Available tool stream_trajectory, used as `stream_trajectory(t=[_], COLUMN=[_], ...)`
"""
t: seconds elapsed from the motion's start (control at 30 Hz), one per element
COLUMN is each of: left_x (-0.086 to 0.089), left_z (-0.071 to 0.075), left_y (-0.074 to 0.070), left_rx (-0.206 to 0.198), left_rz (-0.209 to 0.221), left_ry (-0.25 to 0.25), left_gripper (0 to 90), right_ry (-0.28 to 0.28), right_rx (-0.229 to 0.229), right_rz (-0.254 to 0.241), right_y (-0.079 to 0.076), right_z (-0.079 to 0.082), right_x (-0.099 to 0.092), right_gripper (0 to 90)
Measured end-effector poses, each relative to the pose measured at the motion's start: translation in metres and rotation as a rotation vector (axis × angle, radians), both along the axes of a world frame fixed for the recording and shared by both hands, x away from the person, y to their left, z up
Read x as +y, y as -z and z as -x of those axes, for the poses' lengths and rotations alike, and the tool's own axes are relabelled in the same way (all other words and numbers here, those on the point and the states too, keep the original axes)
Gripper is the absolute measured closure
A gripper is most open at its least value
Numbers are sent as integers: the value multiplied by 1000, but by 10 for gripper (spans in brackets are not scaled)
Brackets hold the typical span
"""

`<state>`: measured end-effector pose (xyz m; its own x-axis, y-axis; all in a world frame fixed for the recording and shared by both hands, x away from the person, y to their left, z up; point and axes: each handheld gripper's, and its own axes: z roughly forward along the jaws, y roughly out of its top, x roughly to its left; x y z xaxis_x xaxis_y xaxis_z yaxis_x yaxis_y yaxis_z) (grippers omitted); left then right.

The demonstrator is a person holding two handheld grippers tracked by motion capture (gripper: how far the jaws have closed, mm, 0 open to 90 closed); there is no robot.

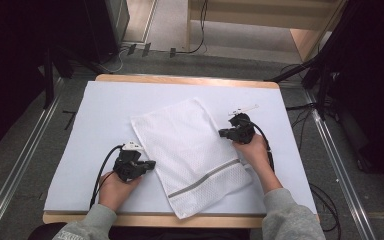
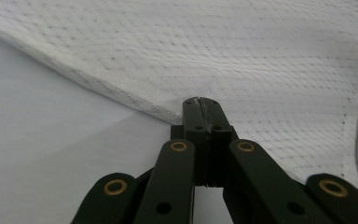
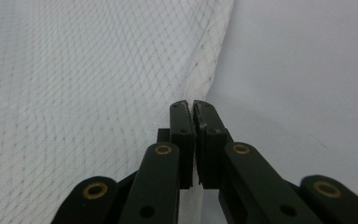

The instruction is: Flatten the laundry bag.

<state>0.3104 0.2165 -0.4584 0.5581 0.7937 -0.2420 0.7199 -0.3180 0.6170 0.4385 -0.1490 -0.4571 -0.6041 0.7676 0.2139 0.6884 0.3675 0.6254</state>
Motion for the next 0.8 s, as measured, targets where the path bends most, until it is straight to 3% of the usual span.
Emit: stream_trajectory(t=[0.2, 0.3, 0.37, 0.47, 0.6, 0.8], left_x=[18, 26, 35, 34, 30, 28], left_z=[-15, -22, -30, -31, -33, -35], left_y=[-10, -12, -12, -13, -12, -12], left_rx=[-17, -11, 13, 10, 10, 8], left_rz=[17, 21, 44, 56, 34, 33], left_ry=[-43, -54, -65, -64, -45, -44], left_gripper=[900, 900, 900, 900, 900, 900], right_ry=[9, 7, 11, 8, 26, 82], right_rx=[-6, -12, -11, -18, -20, -13], right_rz=[-23, -22, -30, -19, 5, 20], right_y=[-3, -5, -5, -4, -2, 1], right_z=[3, 6, 7, 8, 8, 8], right_x=[-2, 0, 1, 2, -1, -17], right_gripper=[881, 880, 880, 879, 880, 879])
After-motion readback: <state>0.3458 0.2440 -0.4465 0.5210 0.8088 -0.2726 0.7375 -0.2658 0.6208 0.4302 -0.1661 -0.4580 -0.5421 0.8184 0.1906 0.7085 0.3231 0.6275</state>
